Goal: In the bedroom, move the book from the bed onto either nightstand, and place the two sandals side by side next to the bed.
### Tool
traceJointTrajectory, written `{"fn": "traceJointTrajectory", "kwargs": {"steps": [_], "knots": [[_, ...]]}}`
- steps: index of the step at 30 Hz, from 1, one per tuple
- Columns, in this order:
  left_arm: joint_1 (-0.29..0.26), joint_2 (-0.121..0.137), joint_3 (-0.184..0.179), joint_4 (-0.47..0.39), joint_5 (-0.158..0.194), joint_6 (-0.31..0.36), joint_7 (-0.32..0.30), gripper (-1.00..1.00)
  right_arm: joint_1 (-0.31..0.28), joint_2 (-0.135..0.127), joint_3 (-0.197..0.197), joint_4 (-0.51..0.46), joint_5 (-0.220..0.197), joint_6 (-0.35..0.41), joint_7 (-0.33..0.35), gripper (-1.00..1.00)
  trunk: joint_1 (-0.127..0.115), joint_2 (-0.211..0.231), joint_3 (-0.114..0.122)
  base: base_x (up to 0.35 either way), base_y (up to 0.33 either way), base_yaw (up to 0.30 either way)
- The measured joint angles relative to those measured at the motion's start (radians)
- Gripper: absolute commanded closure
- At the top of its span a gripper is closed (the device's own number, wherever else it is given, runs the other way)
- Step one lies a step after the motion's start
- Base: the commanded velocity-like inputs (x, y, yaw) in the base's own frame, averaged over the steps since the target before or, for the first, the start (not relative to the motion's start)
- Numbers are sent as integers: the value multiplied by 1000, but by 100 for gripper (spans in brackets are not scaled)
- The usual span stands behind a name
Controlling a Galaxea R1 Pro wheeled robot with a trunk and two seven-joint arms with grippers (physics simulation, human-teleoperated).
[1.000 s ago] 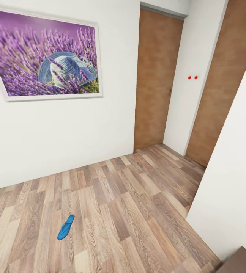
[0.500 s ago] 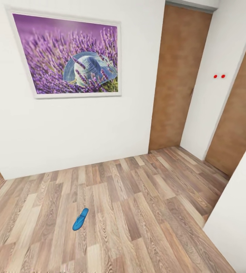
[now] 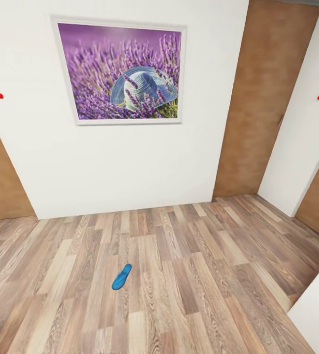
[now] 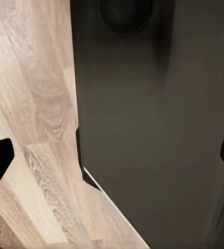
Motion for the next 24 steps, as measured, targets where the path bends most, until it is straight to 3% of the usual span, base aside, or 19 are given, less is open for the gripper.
{"fn": "traceJointTrajectory", "kwargs": {"steps": [24], "knots": [[0, 1, 0, 0, 0, 0, 0, -100, 0, 0, -1, -1, 0, -25, 0, -100, 0, 0, -10, 0, 0, 286]]}}
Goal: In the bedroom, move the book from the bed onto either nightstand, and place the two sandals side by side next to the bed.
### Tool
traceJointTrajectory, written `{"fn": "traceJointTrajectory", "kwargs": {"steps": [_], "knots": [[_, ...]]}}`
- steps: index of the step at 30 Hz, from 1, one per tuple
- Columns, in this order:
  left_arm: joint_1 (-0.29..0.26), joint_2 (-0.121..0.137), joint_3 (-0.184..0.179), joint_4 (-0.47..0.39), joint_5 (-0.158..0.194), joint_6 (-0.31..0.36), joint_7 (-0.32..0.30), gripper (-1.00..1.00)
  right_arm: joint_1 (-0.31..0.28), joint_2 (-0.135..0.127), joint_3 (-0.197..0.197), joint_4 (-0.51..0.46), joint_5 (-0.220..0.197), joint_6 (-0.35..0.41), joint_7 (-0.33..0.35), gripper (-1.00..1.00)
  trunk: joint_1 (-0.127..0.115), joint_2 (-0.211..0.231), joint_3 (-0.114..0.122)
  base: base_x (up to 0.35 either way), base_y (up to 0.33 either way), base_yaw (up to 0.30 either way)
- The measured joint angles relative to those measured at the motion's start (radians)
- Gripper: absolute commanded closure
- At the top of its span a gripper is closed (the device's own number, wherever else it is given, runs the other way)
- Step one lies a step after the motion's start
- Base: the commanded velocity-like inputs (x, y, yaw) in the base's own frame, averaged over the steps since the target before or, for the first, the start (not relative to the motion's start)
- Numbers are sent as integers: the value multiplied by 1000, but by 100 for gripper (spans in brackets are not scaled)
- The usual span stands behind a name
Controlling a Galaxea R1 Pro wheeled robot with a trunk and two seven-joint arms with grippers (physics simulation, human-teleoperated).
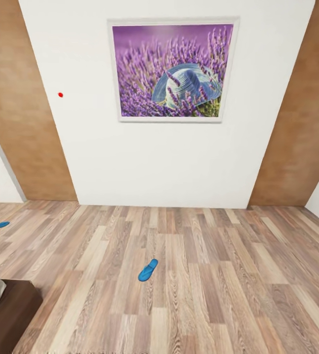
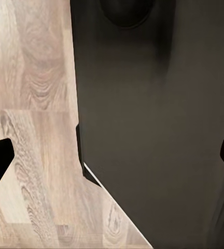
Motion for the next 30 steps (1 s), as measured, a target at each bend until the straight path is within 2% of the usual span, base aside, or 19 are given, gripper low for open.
{"fn": "traceJointTrajectory", "kwargs": {"steps": [18, 30], "knots": [[0, 0, 0, 0, 0, 0, 0, -100, 0, -1, 0, 0, 0, -4, 0, -100, 0, 0, -8, 0, 0, 279], [0, -1, 0, 0, 0, 0, 0, -100, 0, -1, -1, 1, 0, -6, 0, -100, 0, 0, -10, 0, 0, 100]]}}
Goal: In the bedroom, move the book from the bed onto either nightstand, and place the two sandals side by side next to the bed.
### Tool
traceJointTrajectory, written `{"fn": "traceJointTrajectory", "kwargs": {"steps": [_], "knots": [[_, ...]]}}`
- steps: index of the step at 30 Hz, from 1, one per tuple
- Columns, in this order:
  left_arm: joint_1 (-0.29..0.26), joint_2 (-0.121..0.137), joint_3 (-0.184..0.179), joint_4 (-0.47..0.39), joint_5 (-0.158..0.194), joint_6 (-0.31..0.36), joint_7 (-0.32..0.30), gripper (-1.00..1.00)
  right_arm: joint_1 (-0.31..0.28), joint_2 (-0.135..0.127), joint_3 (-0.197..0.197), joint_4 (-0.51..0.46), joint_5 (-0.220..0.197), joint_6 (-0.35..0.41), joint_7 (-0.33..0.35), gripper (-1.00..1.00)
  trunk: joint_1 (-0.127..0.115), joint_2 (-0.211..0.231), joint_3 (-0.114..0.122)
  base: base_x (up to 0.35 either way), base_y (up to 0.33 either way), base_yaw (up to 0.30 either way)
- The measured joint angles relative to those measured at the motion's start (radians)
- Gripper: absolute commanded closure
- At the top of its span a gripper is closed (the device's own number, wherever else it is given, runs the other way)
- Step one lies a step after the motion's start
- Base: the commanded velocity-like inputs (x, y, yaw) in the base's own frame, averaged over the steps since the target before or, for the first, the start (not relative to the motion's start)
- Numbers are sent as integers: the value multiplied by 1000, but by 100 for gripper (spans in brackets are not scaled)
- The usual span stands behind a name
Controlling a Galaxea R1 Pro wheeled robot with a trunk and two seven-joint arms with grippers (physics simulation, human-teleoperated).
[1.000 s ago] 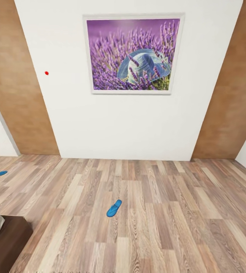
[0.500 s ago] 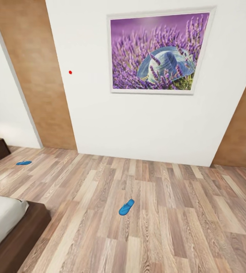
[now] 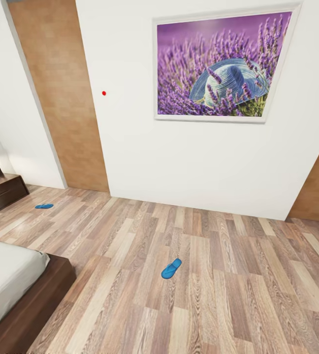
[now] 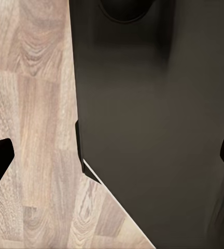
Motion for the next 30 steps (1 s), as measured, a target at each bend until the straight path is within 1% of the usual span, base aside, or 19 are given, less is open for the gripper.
{"fn": "traceJointTrajectory", "kwargs": {"steps": [30], "knots": [[0, -2, 1, -2, 0, 0, 1, -100, 0, -1, -1, 0, 0, -1, 0, -100, 0, 0, 0, 0, 0, 7]]}}
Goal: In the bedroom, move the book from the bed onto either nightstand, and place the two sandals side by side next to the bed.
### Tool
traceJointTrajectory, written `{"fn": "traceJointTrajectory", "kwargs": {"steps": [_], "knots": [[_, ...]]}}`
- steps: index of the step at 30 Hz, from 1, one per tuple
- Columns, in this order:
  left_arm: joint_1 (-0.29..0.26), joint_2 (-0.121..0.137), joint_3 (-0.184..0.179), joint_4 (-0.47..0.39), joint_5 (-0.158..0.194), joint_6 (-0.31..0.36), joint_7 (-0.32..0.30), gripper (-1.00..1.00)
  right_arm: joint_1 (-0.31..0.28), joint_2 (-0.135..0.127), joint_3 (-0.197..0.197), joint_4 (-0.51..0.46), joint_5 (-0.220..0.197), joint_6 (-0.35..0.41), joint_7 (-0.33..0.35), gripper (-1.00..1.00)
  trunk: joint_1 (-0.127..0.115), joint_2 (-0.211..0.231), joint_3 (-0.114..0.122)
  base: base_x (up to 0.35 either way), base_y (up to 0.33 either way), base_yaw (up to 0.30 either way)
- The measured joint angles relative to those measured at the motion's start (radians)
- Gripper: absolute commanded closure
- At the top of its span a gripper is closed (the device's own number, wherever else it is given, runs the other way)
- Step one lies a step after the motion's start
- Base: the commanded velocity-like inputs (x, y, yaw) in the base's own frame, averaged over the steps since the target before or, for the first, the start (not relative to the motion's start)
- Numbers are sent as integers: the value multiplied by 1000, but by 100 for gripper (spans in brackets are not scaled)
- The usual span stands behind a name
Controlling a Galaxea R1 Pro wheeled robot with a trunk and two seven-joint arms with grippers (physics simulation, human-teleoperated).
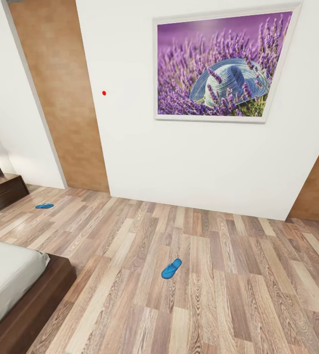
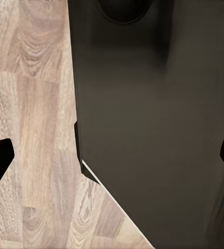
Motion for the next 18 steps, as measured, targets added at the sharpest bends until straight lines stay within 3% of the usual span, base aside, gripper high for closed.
{"fn": "traceJointTrajectory", "kwargs": {"steps": [18], "knots": [[0, -1, -9, -2, -4, -55, -2, -100, 0, 0, 0, 0, 0, 0, 0, -100, 0, 0, 0, 7, 0, 0]]}}
